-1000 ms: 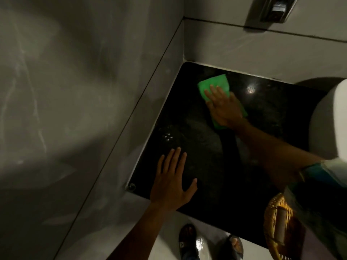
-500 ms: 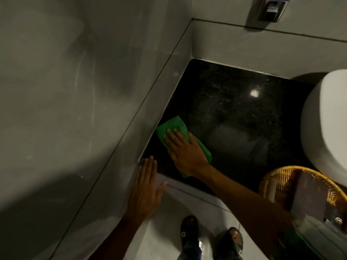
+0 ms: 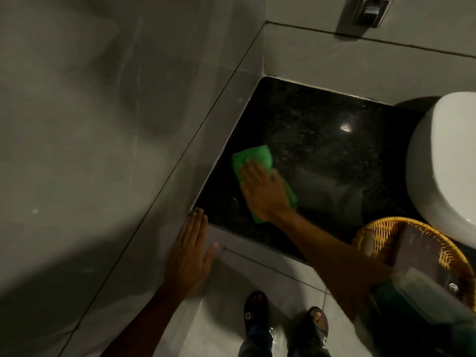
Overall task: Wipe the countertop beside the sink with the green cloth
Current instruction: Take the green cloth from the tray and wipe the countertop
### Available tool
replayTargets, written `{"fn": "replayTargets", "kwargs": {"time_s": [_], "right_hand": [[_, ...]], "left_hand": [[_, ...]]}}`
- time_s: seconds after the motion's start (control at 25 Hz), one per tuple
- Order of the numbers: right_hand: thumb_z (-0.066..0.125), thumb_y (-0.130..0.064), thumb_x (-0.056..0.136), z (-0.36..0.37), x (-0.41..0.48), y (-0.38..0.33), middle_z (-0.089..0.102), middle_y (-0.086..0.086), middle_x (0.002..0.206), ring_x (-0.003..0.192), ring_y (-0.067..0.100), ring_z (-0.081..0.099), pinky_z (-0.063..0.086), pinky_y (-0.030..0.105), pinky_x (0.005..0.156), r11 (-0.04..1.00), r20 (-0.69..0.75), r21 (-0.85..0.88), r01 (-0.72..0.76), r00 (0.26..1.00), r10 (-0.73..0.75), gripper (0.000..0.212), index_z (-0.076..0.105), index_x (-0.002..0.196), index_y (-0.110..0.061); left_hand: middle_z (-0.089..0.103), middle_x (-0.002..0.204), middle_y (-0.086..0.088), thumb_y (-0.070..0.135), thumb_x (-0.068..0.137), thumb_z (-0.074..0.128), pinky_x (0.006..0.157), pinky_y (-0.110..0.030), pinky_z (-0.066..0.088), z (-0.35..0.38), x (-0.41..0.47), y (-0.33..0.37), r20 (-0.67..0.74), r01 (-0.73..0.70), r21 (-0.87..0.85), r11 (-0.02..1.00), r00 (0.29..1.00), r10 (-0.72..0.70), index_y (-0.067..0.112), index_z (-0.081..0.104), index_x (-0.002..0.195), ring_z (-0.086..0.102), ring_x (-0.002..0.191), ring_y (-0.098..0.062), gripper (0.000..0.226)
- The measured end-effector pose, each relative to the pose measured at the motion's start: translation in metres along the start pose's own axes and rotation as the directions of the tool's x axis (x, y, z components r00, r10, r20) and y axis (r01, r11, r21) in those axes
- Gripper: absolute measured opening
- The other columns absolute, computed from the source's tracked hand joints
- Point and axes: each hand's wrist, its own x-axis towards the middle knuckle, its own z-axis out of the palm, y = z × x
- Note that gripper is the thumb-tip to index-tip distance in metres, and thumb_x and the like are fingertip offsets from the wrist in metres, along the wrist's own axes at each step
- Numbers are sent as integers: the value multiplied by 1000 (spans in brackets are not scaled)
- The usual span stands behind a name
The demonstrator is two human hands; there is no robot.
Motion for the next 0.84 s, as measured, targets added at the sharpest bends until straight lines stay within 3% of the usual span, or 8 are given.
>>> {"fn": "replayTargets", "kwargs": {"time_s": [0.12,0.2,0.28,0.4,0.52,0.68,0.76,0.84], "right_hand": [[34,-37,97,22,-55,-46,21,-1,161,149,21,17,17,55,115,981,28,92,171,984,-174,54,27,149,-27],[38,-40,91,32,-97,-49,34,-1,156,144,19,31,28,52,113,974,-30,86,210,978,-208,54,38,145,-29],[38,-41,89,33,-118,-30,39,0,154,141,17,37,36,49,109,994,-52,93,52,998,-47,56,43,143,-27],[25,-38,95,22,-99,12,26,3,159,147,19,24,26,48,116,956,-95,164,-245,960,263,57,32,148,-20],[31,-32,99,11,-68,51,21,10,161,149,23,18,20,50,117,846,-161,220,-485,837,522,55,26,150,-12],[33,-27,99,-3,-44,101,30,20,156,145,31,26,27,55,112,577,-208,328,-748,539,816,53,33,146,-2],[32,-31,99,-10,-32,119,29,21,156,145,33,25,26,56,112,522,-185,346,-779,489,852,56,31,146,-1],[34,-38,97,-15,-18,142,24,20,158,146,32,21,22,56,113,514,-170,350,-783,486,857,62,26,148,-3]], "left_hand": [[25,154,-19,37,96,34,119,-31,13,-8,-1,-3,-6,-41,37,998,999,41,-4,28,144,29,143,-32,63],[31,152,-21,39,96,34,119,-32,14,-9,0,-1,15,-32,28,999,999,32,-5,34,142,31,142,-31,64],[30,153,-21,48,97,24,119,-30,8,-12,3,5,55,-47,1,999,997,47,-4,31,143,24,143,-27,71],[17,158,-13,57,95,18,119,-22,-4,-15,25,21,72,-132,-33,991,988,134,1,21,148,12,146,-21,77],[7,161,-7,60,94,15,119,-23,-6,-19,58,39,16,-209,-17,978,978,210,7,12,151,-2,148,-15,77],[-1,163,-2,62,93,9,122,-30,-5,-17,111,60,34,-282,-31,959,958,283,13,3,152,-10,149,-12,77],[-1,163,-2,65,90,5,123,-33,-3,-14,133,69,64,-270,-28,963,960,271,13,3,152,-11,149,-12,80],[-3,163,-3,66,88,3,123,-35,-3,-10,142,69,94,-245,-2,969,965,244,13,2,152,-12,148,-14,83]]}}
